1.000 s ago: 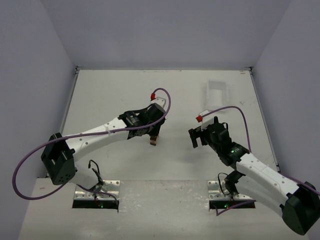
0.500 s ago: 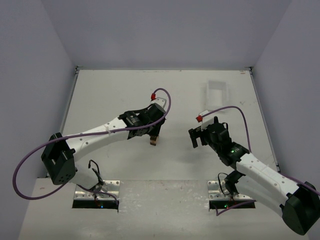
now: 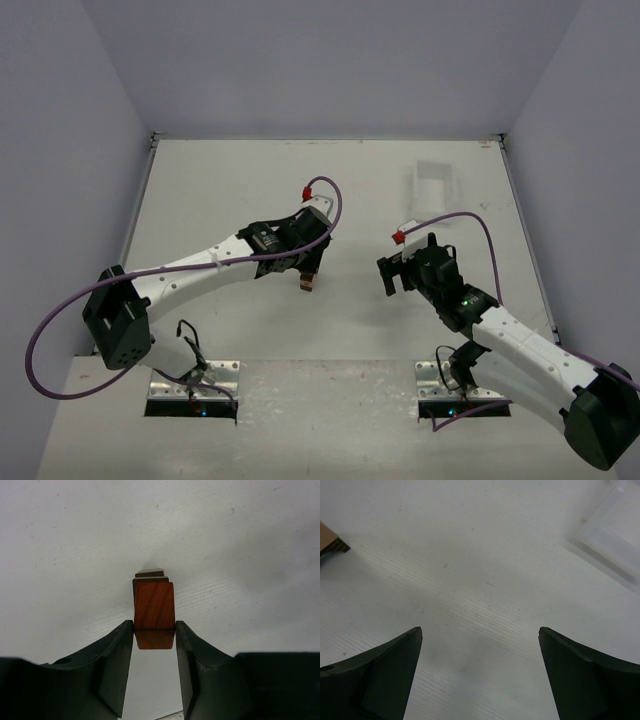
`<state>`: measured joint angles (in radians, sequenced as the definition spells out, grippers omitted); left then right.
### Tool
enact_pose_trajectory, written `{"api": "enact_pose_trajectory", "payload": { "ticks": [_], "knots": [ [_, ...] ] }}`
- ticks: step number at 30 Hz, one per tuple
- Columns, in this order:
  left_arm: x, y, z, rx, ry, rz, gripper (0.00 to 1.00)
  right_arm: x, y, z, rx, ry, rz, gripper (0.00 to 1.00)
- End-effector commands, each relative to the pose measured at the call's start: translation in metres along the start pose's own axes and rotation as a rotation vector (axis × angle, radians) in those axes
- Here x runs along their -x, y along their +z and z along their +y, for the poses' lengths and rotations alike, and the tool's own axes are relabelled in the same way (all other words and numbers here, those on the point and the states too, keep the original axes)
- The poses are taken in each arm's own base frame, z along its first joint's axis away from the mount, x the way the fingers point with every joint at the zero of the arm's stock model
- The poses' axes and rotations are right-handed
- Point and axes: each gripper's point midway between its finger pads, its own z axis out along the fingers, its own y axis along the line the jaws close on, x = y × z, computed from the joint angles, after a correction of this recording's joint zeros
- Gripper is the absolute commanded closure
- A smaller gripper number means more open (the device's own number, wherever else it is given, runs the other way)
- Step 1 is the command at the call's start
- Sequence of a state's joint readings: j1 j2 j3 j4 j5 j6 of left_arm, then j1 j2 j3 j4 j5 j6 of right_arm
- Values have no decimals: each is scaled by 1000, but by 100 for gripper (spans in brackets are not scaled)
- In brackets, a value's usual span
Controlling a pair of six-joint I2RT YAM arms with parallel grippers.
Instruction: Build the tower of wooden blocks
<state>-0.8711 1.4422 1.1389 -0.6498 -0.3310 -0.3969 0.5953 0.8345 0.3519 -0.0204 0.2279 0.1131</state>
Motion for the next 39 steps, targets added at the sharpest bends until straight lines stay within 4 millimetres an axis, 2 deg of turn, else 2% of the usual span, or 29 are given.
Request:
{"api": "enact_pose_trajectory", "payload": {
  "ticks": [1, 11, 21, 24, 27, 30, 32, 35, 37, 39],
  "knots": [
    [23, -8, -8, -18, -12, -71, 62, 27, -1, -2, -6, 7, -66, 1],
    [23, -5, -2, 23, -22, -68, 57, 26, 0, -1, -4, 6, -63, 1],
    [23, -6, -9, -14, -19, -62, 57, 27, 0, -1, -3, 2, -65, 1],
    [25, -9, -12, -35, -23, -69, 47, 27, 0, -1, -1, 4, -65, 1],
    [31, -16, -12, -46, -34, -96, 29, 27, 1, 0, 2, 4, -65, 1],
    [43, -31, -14, -79, -55, -144, 17, 27, 1, 0, 0, 4, -67, 1],
    [53, -43, -18, -123, -68, -189, 1, 28, 1, 0, 2, 5, -69, 1],
    [71, -66, -22, -182, -85, -264, 0, 29, 1, 0, 5, 8, -74, 1],
    [77, -74, -22, -194, -96, -290, 0, 29, 1, 0, -4, 19, -78, 1],
    [91, -87, -14, -160, -154, -333, 0, 30, 0, -5, -33, 46, -88, 1]
  ]
}}
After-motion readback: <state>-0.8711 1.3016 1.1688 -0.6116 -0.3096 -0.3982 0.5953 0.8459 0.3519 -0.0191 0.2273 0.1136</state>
